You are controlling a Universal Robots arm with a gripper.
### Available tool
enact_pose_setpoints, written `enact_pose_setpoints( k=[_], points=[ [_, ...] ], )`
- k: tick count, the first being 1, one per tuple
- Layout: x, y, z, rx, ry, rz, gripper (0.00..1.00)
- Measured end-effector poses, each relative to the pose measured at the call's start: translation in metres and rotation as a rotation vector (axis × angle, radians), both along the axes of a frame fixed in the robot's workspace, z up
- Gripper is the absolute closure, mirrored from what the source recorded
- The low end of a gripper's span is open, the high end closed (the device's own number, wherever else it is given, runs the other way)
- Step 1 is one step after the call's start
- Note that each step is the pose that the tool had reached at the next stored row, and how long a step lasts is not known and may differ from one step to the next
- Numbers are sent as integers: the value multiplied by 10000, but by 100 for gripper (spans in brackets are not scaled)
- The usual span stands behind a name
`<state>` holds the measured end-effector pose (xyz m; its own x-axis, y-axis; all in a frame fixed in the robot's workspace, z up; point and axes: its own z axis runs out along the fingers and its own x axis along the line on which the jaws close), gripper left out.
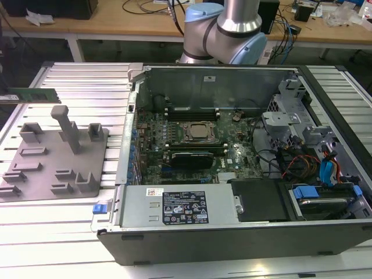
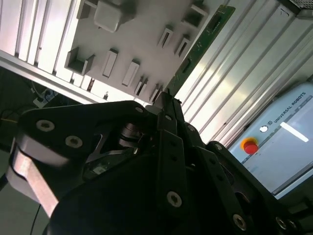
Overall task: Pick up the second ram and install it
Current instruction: 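Pick up the second ram and move it above second insertion slot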
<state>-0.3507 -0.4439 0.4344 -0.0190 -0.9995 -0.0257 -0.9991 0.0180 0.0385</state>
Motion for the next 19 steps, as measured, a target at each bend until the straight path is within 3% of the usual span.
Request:
enact_pose_setpoints(
  k=[9,14,19],
  points=[
    [356,-1,1,-1,7,0,91],
    [501,-1,1,0,7,0,91],
    [785,-2,1,-1,10,0,91]
  ],
)
